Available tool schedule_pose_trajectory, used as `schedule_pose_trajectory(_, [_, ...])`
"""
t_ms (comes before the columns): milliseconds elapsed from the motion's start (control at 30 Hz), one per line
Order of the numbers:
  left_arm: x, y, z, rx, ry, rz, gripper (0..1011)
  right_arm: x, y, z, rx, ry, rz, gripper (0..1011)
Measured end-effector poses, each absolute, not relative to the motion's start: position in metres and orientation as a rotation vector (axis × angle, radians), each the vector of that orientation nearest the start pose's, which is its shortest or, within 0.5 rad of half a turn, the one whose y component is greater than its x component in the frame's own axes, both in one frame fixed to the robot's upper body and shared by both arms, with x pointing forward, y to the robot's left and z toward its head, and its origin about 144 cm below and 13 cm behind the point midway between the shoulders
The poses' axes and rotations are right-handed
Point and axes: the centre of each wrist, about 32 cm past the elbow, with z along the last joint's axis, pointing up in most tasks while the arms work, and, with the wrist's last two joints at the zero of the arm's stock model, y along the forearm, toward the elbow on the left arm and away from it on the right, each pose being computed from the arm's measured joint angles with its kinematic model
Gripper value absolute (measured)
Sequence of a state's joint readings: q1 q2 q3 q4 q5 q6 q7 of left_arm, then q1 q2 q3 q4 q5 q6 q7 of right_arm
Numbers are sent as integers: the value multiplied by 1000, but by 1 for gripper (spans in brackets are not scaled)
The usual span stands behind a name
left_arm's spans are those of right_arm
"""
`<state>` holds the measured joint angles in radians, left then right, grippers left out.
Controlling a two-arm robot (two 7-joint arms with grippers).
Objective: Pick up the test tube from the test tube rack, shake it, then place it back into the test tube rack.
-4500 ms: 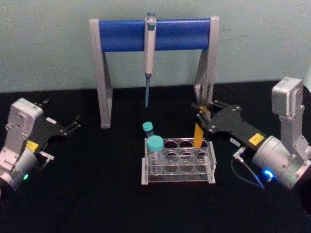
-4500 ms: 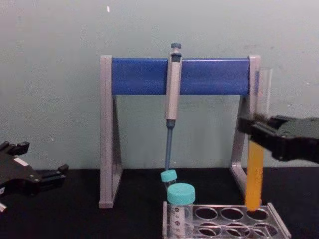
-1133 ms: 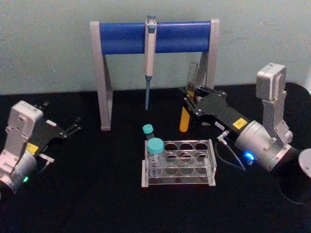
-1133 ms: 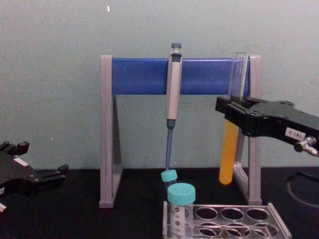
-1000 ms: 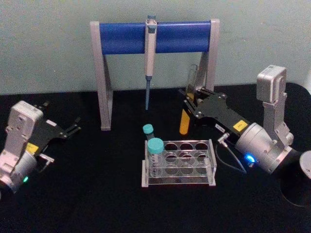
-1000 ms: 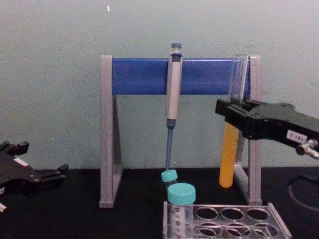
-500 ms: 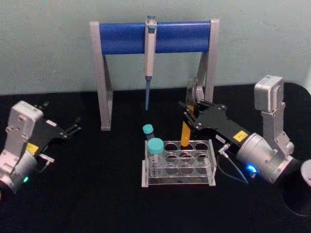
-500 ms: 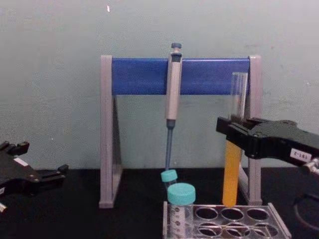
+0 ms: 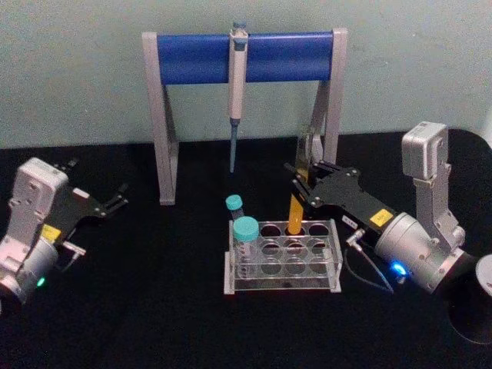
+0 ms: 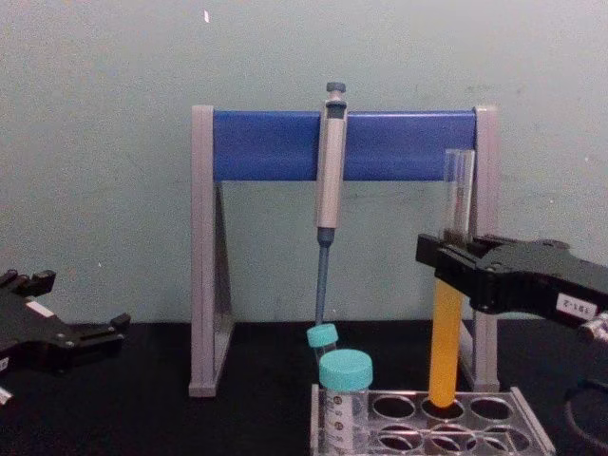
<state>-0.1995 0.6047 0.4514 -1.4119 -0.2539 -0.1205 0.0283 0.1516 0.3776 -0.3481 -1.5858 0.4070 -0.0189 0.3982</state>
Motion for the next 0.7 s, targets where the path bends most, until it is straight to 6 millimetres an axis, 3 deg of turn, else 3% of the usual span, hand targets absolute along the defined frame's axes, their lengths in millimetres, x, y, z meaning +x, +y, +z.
schedule_pose_trajectory(700, [489, 310, 1140, 305, -285, 1248, 1001, 481, -231, 1169, 25, -21, -866, 225])
